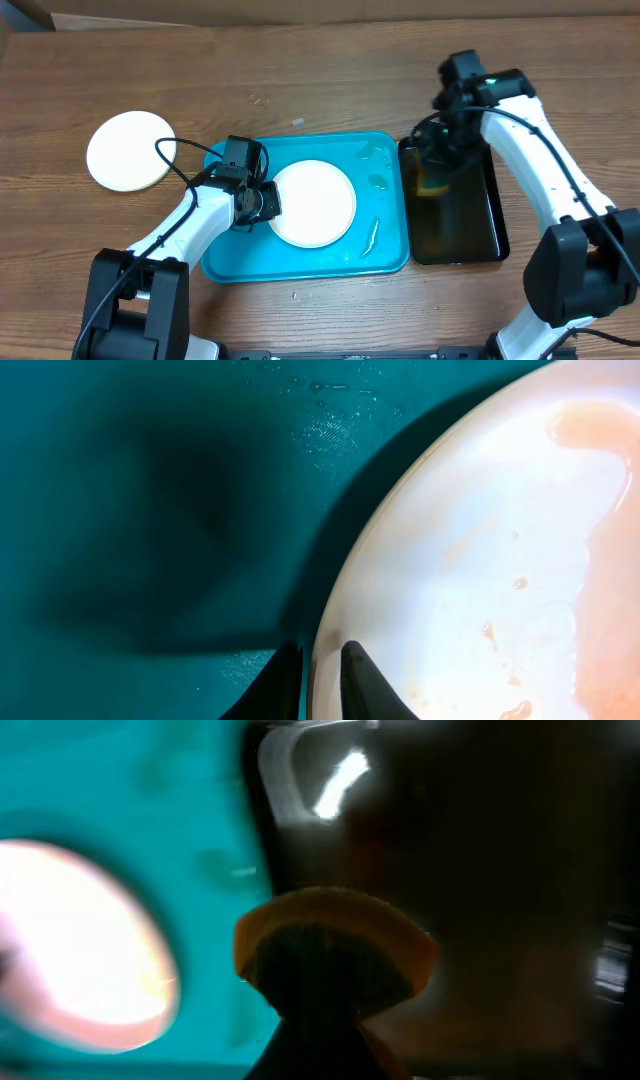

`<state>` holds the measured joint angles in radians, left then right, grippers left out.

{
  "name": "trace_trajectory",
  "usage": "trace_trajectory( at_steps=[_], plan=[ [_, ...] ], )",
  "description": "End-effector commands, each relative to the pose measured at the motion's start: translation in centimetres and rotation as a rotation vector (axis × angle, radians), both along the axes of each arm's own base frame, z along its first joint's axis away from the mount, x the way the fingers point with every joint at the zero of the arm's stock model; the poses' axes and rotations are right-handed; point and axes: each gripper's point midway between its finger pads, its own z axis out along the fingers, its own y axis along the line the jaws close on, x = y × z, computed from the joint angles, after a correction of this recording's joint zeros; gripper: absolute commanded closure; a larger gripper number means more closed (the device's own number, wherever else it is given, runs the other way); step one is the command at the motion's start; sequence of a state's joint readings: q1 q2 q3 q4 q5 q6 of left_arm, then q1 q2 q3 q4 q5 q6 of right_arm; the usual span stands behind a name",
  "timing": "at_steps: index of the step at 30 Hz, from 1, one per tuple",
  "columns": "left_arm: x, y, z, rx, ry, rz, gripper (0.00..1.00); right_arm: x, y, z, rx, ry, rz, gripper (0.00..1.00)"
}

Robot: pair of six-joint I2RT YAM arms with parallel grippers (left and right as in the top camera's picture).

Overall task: Clean dirty plates on tray and stack at the side
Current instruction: 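Scrub the held white plate with the sponge in the right gripper, then drop the sponge into the black water tray and raise the right gripper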

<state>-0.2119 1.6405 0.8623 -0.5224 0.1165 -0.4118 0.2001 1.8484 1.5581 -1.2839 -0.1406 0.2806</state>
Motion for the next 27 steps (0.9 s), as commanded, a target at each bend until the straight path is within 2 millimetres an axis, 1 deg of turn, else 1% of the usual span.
trace_trajectory(
  at_steps=[1, 4, 9, 10, 11, 12, 13, 14, 15, 17, 20, 22, 24, 25, 27],
  plan=[
    [0.1, -0.3, 0.1, -0.005, -0.008, -0.022, 0.83, -0.9, -3.8, -1.8, -0.158, 0.023, -0.012, 0.96],
    [0.1, -0.3, 0.1, -0.005, -0.008, -0.022, 0.82, -1.5, -5.4, -4.0, -0.219, 0.033, -0.025, 0.96],
    [0.1, -0.3, 0.1, -0.005, -0.007, -0.022, 0.83, -0.8, -5.4, -7.3, -0.217, -0.032, -0.029, 0.95],
    [0.1, -0.3, 0.1, -0.005, -0.007, -0.022, 0.83, -0.6, -5.4, -7.7, -0.215, -0.043, -0.03, 0.92],
    [0.1, -0.3, 0.1, -0.005, -0.007, -0.022, 0.83, -0.5, -5.4, -7.8, -0.214, -0.05, -0.031, 0.85],
    [0.1, -0.3, 0.1, -0.005, -0.007, -0.022, 0.82, -0.4, -5.4, -7.8, -0.212, -0.057, -0.032, 0.81],
    [0.1, -0.3, 0.1, -0.005, -0.008, -0.022, 0.82, -0.2, -5.4, -7.8, -0.211, -0.064, -0.034, 0.71],
    [0.1, -0.3, 0.1, -0.004, -0.007, -0.022, 0.8, 0.0, -5.3, -7.7, -0.21, -0.071, -0.034, 0.61],
    [0.1, -0.3, 0.1, -0.004, -0.008, -0.022, 0.76, 0.2, -5.3, -7.5, -0.209, -0.076, -0.035, 0.48],
    [0.1, -0.3, 0.1, -0.004, -0.007, -0.022, 0.69, 0.6, -5.3, -7.0, -0.207, -0.084, -0.037, 0.35],
    [0.1, -0.3, 0.1, -0.004, -0.007, -0.022, 0.66, 1.1, -5.2, -6.2, -0.206, -0.095, -0.039, 0.31],
    [0.1, -0.3, 0.1, -0.004, -0.007, -0.022, 0.65, 1.5, -5.2, -6.1, -0.203, -0.109, -0.042, 0.25],
    [0.1, -0.3, 0.1, -0.004, -0.007, -0.022, 0.64, 2.2, -5.4, -6.0, -0.198, -0.135, -0.057, 0.23],
    [0.1, -0.3, 0.1, -0.004, -0.007, -0.022, 0.62, 2.6, -5.4, -5.9, -0.182, -0.146, -0.07, 0.23],
    [0.1, -0.3, 0.1, -0.004, -0.007, -0.022, 0.53, 3.4, -5.2, -5.1, -0.11, -0.162, -0.096, 0.23]
  ],
)
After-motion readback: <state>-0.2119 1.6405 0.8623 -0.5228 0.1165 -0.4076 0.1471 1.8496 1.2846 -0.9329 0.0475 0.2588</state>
